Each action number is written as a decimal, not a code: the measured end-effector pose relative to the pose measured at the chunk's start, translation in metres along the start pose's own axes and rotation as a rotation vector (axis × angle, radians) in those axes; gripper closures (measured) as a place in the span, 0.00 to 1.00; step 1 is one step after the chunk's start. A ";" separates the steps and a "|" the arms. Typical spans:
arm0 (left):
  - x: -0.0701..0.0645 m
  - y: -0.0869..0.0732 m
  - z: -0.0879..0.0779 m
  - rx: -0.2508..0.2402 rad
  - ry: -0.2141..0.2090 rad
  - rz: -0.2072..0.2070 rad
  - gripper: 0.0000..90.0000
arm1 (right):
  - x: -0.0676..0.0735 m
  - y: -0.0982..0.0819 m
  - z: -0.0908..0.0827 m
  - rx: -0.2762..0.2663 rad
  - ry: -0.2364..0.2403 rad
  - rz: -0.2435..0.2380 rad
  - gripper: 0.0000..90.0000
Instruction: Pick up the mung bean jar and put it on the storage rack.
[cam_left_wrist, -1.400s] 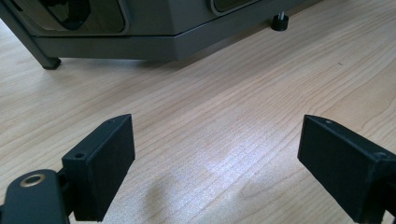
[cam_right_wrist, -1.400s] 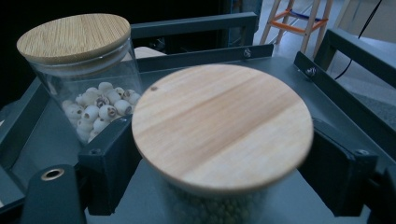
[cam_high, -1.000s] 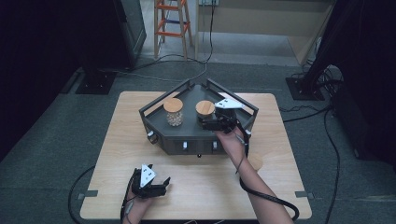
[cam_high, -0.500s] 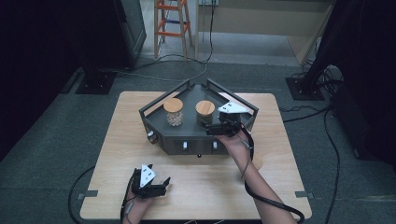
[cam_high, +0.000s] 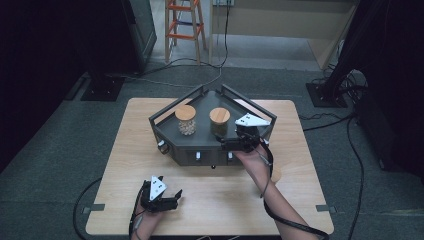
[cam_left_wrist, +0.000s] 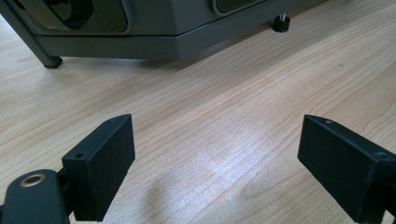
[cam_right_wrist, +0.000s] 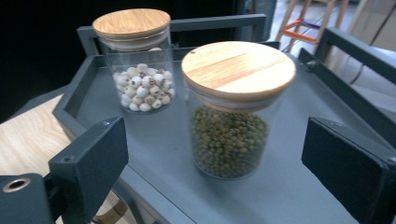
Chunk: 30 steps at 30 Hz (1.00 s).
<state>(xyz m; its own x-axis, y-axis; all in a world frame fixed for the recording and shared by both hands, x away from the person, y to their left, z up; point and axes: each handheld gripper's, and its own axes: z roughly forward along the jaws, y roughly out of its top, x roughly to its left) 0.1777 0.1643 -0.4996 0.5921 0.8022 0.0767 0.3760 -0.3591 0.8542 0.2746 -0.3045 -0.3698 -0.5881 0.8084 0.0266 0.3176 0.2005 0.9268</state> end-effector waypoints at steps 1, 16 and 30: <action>0.000 0.000 0.000 0.000 -0.001 -0.002 0.12 | -0.001 -0.001 -0.001 0.000 -0.001 0.006 0.08; 0.001 -0.001 -0.001 -0.006 -0.006 0.001 0.12 | -0.007 -0.025 -0.025 -0.044 0.030 0.002 0.11; 0.001 -0.002 -0.001 -0.009 -0.005 0.004 0.12 | -0.012 -0.045 -0.038 -0.070 0.099 -0.030 0.09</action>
<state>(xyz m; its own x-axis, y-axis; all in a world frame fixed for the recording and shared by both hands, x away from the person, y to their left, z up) 0.1770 0.1660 -0.5004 0.5970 0.7985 0.0773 0.3674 -0.3577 0.8585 0.2385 -0.3443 -0.3978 -0.6684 0.7431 0.0319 0.2476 0.1819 0.9516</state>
